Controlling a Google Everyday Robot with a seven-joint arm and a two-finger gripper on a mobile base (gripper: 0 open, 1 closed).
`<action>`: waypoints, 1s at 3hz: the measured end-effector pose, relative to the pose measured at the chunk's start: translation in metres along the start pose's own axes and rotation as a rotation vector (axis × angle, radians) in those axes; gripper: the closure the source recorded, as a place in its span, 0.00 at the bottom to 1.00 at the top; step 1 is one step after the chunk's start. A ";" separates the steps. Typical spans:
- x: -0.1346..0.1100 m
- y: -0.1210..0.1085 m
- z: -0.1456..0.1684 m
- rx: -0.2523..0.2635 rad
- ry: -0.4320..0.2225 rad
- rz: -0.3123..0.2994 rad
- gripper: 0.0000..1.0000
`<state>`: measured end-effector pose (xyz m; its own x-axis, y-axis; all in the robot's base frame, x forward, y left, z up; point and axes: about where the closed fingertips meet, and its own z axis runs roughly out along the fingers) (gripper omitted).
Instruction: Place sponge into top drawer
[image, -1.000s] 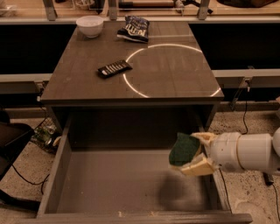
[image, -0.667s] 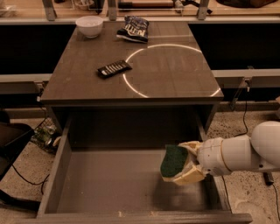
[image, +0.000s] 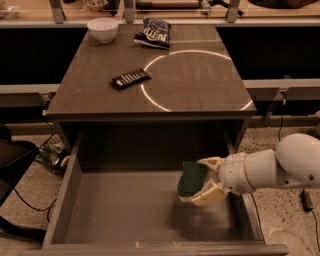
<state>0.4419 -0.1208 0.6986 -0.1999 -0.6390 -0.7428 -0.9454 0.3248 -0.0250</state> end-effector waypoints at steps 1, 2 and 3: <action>-0.004 -0.031 0.044 -0.040 -0.033 0.017 1.00; -0.006 -0.055 0.111 -0.087 -0.002 0.029 1.00; -0.007 -0.055 0.142 -0.063 0.068 0.022 1.00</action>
Offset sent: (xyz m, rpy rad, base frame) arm 0.1166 0.0927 -0.0987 0.0455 0.1172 0.0688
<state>0.5321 -0.0353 0.6103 -0.2357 -0.6787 -0.6956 -0.9546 0.2958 0.0349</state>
